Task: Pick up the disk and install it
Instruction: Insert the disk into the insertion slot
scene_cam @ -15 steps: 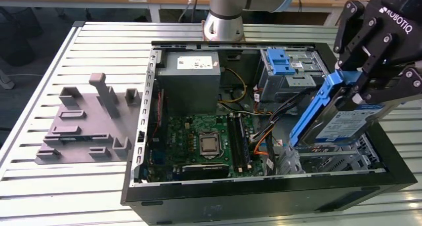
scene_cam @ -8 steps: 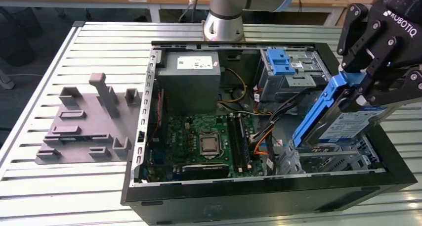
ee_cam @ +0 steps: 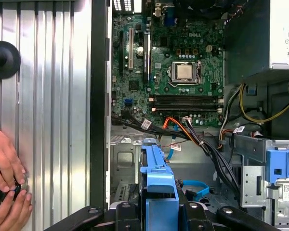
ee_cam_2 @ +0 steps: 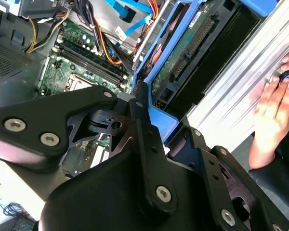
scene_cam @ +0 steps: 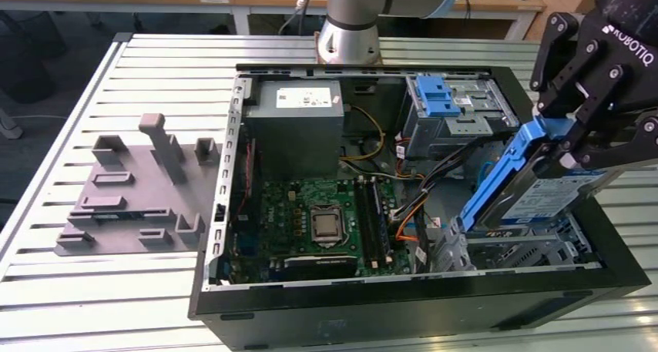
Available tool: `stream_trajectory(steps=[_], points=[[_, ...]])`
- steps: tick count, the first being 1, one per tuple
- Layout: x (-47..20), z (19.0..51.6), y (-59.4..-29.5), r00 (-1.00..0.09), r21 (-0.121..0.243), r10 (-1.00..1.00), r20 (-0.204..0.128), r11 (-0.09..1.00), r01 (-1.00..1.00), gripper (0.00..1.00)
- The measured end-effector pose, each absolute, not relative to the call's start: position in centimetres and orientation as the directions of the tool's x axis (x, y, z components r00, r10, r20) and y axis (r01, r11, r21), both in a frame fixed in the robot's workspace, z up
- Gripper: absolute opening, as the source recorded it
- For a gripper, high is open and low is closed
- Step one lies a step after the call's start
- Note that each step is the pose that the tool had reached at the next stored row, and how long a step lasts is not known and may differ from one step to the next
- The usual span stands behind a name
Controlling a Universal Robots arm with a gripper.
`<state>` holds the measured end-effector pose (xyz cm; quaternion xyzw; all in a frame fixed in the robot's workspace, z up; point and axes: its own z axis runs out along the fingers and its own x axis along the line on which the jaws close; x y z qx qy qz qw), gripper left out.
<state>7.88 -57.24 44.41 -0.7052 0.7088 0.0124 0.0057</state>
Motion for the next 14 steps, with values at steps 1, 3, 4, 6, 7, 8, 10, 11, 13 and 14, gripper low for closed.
stream_trajectory(steps=[1,3,4,6,7,8,10,11,13,14], points=[[7.9,44.3,-57.2,-0.005,0.010,-1.000,-0.026,0.005,-1.000,0.36],[7.9,44.2,-57.3,-0.006,0.010,-1.000,-0.026,0.006,-1.000,0.36],[7.9,44.1,-57.3,-0.006,0.010,-1.000,-0.026,0.006,-1.000,0.36],[7.9,43.9,-57.3,-0.006,0.009,-1.000,-0.026,0.006,-1.000,0.36],[7.9,43.9,-57.3,-0.006,0.010,-1.000,-0.026,0.006,-1.000,0.36],[7.9,43.8,-57.3,-0.006,0.009,-1.000,-0.027,0.006,-1.000,0.36],[7.9,43.6,-57.3,-0.006,0.009,-1.000,-0.027,0.006,-1.000,0.36],[7.9,43.5,-57.3,-0.006,0.010,-1.000,-0.027,0.006,-1.000,0.36],[7.9,43.4,-57.3,-0.006,0.010,-1.000,-0.027,0.006,-1.000,0.36],[7.9,43.3,-57.3,-0.006,0.010,-1.000,-0.027,0.006,-1.000,0.36]])
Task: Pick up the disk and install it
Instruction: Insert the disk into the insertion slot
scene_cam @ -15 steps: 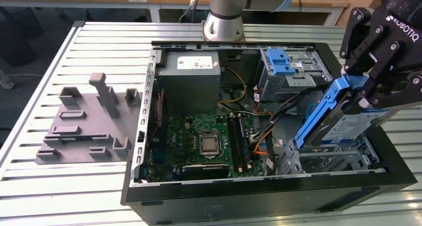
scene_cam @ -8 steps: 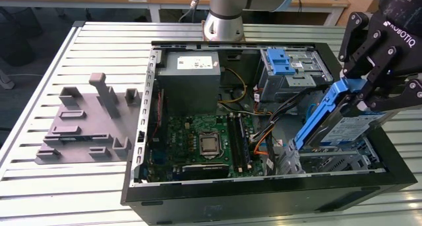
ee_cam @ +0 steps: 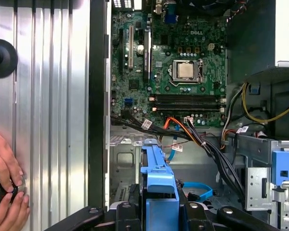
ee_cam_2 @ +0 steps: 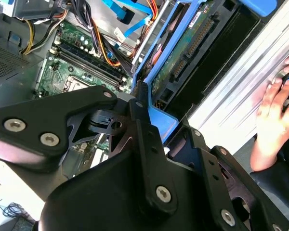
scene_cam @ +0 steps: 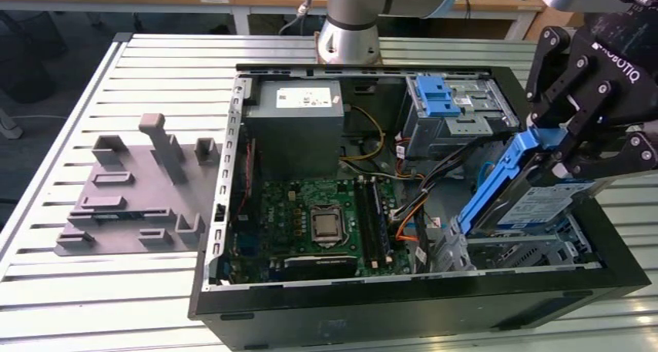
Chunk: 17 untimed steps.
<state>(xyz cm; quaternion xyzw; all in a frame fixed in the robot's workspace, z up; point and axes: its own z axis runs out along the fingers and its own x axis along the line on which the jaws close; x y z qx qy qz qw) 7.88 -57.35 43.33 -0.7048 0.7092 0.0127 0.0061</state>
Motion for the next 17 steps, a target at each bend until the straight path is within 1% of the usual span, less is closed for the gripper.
stream_trajectory(steps=[17], points=[[7.89,42.38,-57.37,-0.006,0.010,-1.000,-0.027,0.006,-1.000,0.36]])
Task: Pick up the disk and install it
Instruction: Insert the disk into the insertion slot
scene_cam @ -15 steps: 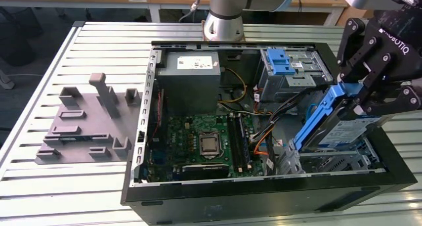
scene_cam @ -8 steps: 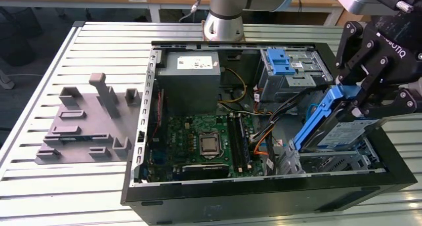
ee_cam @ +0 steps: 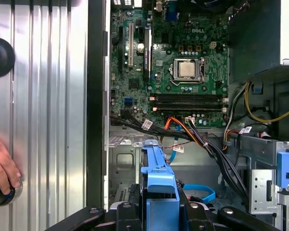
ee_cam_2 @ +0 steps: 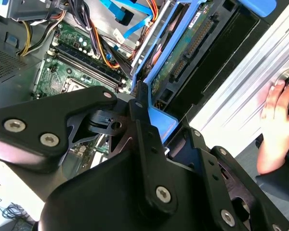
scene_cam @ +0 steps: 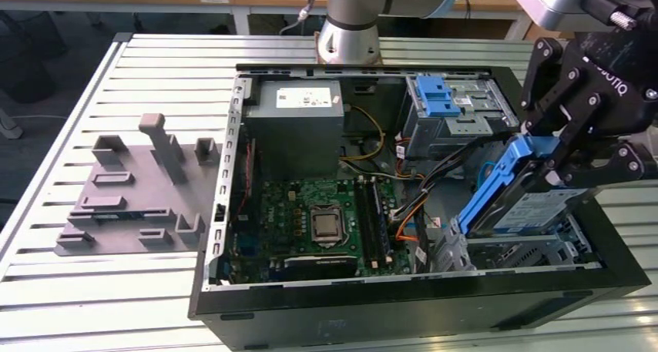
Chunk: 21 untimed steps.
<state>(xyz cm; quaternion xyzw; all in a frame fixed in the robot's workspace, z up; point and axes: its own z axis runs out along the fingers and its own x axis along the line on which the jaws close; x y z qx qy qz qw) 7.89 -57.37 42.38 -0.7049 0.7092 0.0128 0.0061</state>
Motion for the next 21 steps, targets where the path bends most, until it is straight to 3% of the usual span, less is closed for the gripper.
stream_trajectory(steps=[21], points=[[7.9,41.2,-57.4,-0.006,0.010,-1.000,-0.027,0.006,-1.000,0.36]])
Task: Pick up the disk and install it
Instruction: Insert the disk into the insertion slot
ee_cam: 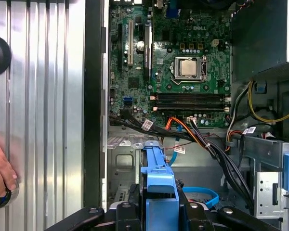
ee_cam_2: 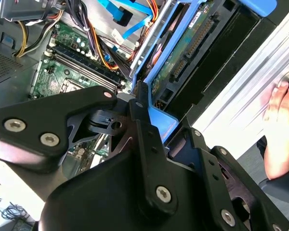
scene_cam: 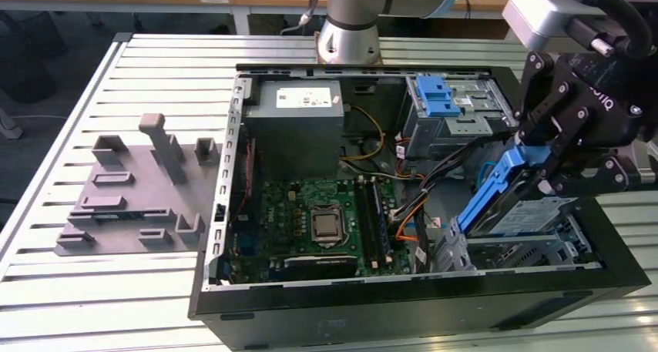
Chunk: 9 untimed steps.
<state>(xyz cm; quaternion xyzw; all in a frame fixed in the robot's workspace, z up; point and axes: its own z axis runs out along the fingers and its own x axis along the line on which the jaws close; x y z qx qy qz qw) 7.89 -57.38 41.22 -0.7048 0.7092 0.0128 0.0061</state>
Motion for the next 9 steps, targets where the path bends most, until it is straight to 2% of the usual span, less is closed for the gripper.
stream_trajectory(steps=[9], points=[[7.89,40.72,-57.37,-0.006,0.009,-1.000,-0.027,0.006,-1.000,0.36]])
